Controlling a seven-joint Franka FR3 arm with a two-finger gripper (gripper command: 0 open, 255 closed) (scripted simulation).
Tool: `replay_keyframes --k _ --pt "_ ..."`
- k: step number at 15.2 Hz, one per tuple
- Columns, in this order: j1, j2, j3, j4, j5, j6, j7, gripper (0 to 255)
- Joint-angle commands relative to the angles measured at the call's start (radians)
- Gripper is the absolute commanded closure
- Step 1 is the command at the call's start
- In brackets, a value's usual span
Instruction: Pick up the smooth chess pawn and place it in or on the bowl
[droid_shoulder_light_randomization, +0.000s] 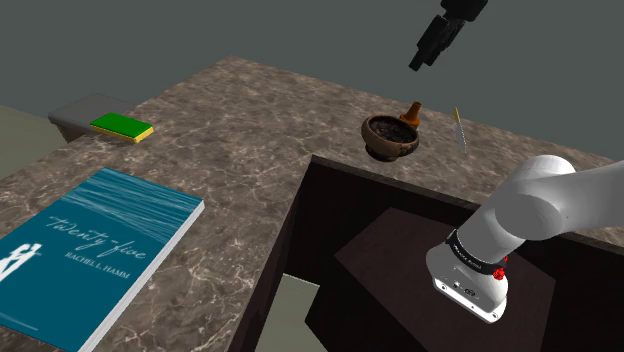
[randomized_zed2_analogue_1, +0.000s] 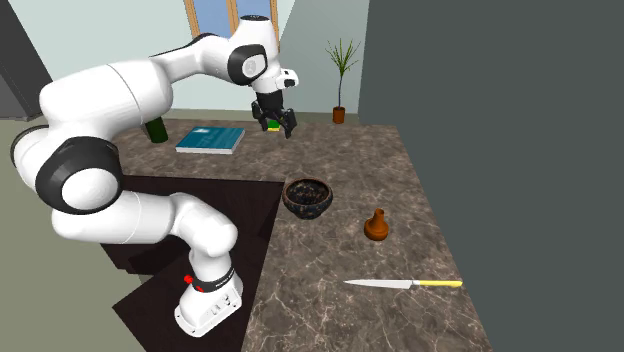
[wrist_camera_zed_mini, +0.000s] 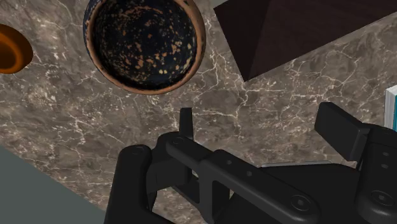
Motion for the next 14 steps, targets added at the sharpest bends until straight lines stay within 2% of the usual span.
replay_keyframes --k 1,8,14 --pt "0.0 0.0 0.0 0.0 0.0 0.0 0.0 0" --pt "-0.046 0.095 -0.127 -0.038 -0.079 0.09 -0.14 0" --pt "-0.08 0.218 -0.235 -0.029 -0.133 0.174 -0.258 0"
